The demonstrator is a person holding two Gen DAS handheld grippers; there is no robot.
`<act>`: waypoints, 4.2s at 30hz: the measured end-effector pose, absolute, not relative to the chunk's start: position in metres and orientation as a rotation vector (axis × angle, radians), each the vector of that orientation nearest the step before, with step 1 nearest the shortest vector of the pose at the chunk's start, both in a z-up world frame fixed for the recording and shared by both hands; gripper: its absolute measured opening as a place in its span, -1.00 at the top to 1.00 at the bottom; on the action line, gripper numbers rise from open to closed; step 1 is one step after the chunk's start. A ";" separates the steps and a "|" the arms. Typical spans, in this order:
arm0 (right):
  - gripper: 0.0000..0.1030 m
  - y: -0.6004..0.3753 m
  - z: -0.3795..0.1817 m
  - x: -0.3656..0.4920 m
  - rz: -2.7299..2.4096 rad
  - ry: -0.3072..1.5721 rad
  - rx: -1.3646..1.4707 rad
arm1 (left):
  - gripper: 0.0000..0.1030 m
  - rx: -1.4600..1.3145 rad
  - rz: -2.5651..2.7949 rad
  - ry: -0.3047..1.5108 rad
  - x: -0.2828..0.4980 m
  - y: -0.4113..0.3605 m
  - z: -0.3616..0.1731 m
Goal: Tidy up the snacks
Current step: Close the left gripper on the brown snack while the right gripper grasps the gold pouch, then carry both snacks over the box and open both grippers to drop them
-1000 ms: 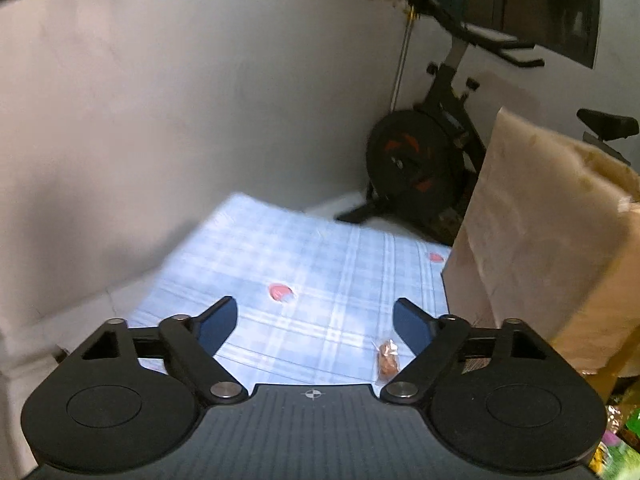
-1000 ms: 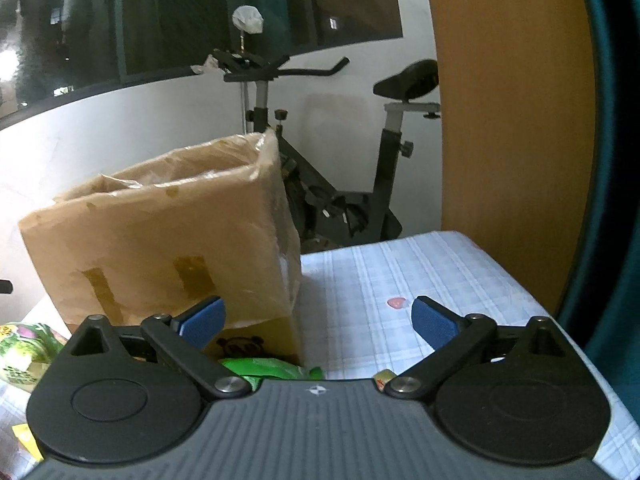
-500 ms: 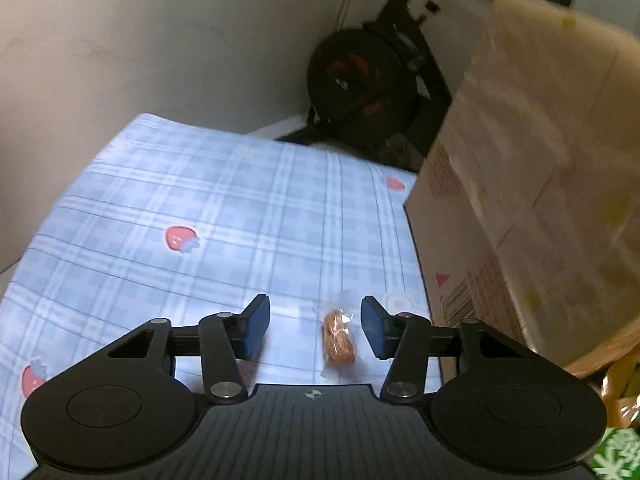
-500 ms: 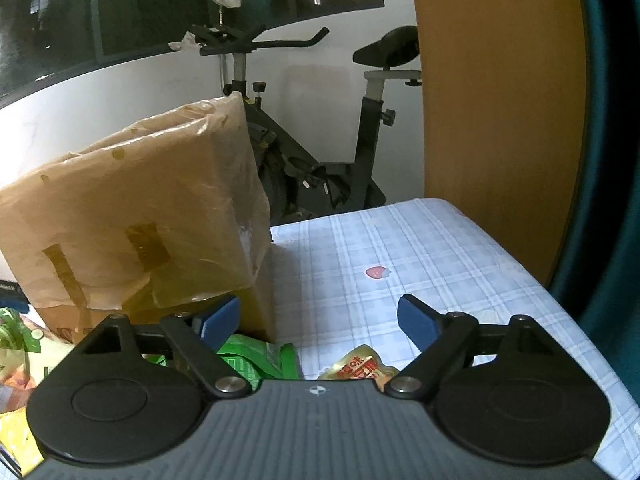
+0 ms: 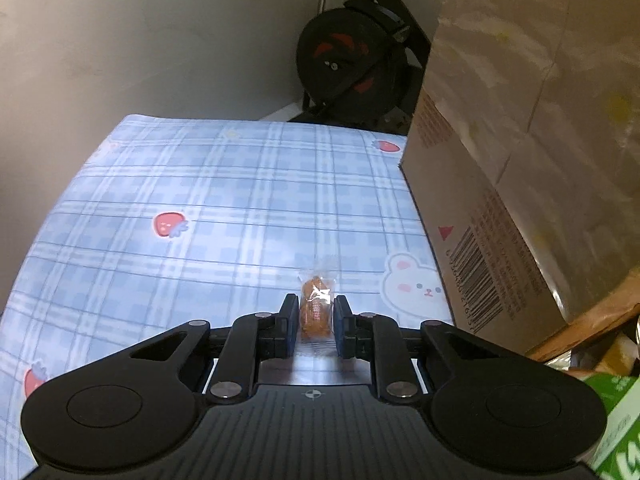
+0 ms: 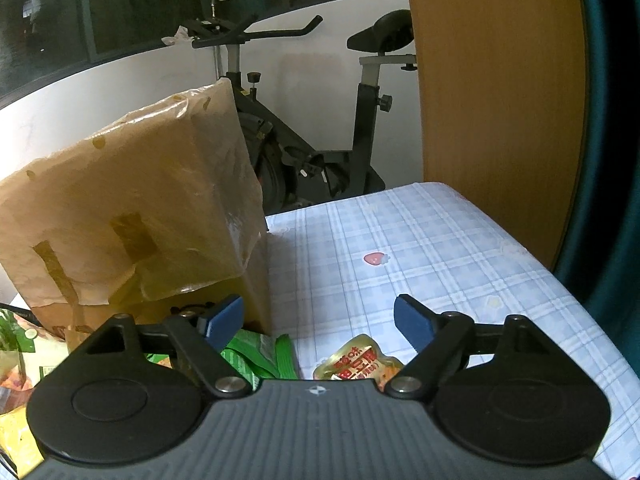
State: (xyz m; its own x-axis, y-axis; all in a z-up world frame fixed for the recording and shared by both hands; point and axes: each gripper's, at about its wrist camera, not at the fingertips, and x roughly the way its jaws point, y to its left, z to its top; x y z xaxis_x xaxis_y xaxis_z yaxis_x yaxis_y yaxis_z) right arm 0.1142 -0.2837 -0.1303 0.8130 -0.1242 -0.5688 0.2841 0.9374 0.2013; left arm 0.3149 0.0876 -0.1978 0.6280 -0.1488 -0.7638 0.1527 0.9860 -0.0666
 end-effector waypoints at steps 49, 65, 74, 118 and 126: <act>-0.44 -0.328 -0.209 0.135 0.047 0.801 0.028 | 0.62 -0.209 0.099 0.564 0.149 0.121 -0.081; 0.10 -0.330 -0.193 0.112 0.014 0.738 0.134 | 0.62 -0.215 0.043 0.530 0.130 0.099 -0.061; 0.10 -0.324 -0.147 0.092 0.013 0.622 0.176 | 0.62 -0.196 -0.043 0.502 0.130 0.068 -0.048; -0.18 -0.214 -0.025 0.240 0.106 0.503 0.173 | -0.34 -0.079 -0.308 0.546 0.267 -0.049 -0.036; -0.18 -0.216 -0.012 0.186 0.137 0.403 0.187 | -0.35 -0.087 -0.266 0.446 0.201 0.001 -0.026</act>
